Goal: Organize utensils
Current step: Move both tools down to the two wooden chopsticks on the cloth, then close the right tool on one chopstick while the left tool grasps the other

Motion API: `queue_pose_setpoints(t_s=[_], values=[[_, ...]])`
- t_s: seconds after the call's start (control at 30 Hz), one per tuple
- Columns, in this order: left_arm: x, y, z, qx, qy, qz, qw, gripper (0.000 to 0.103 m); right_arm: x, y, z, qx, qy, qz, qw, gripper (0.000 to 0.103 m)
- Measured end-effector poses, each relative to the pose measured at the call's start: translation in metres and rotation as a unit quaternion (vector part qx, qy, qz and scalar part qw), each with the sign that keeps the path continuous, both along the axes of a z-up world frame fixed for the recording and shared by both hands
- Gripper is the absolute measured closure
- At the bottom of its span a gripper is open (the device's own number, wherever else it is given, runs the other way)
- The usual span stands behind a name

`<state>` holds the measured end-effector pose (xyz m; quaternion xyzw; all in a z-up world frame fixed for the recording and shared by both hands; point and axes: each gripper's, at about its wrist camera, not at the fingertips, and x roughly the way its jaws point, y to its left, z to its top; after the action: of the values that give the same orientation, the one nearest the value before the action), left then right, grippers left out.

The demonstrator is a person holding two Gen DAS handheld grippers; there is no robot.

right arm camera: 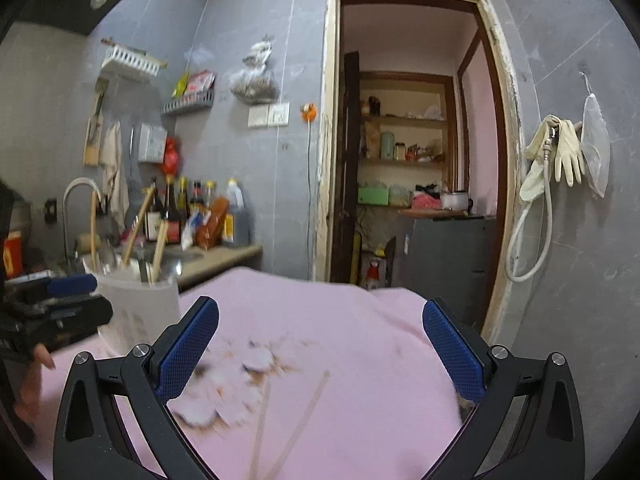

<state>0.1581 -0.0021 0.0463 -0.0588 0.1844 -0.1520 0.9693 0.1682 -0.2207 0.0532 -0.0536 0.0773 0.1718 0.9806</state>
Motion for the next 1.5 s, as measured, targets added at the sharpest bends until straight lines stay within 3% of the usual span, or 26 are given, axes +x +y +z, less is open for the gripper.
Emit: queue_pose_setpoints(t_s=[0.27,0.43,0.57,0.7,0.87,1.03,1.17,1.27,1.5], values=[[0.018,-0.029,-0.025,0.036,0.125,0.014,0.9913,0.002,0.006,-0.017,-0.025,-0.042,0.079,0.01,0.996,0.0],[0.032,-0.041,-0.045,0.06,0.205,0.025,0.9767,0.002,0.023,-0.007,-0.047,-0.095,0.16,0.016,0.982,0.0],[0.039,-0.034,-0.057,0.055,0.236,0.031,0.9697,0.002,0.038,0.0,-0.061,-0.117,0.212,0.018,0.97,0.005],[0.044,-0.028,-0.062,0.046,0.257,0.037,0.9645,0.002,0.049,0.011,-0.074,-0.15,0.251,0.026,0.956,0.023],[0.049,-0.018,-0.069,0.025,0.279,0.046,0.959,0.002,0.059,0.027,-0.095,-0.185,0.291,0.046,0.937,0.031],[0.051,-0.016,-0.072,0.009,0.293,0.036,0.9554,0.003,0.056,0.026,-0.095,-0.205,0.28,0.041,0.937,0.046],[0.05,-0.019,-0.066,0.007,0.293,0.023,0.9559,0.003,0.053,0.019,-0.094,-0.225,0.268,0.028,0.936,0.074],[0.053,-0.025,-0.064,0.002,0.295,0.003,0.9555,0.013,0.049,0.008,-0.092,-0.225,0.262,0.029,0.938,0.095],[0.072,-0.055,-0.063,0.032,0.296,-0.042,0.9537,0.046,0.024,-0.018,-0.092,-0.214,0.269,0.029,0.939,0.099]])
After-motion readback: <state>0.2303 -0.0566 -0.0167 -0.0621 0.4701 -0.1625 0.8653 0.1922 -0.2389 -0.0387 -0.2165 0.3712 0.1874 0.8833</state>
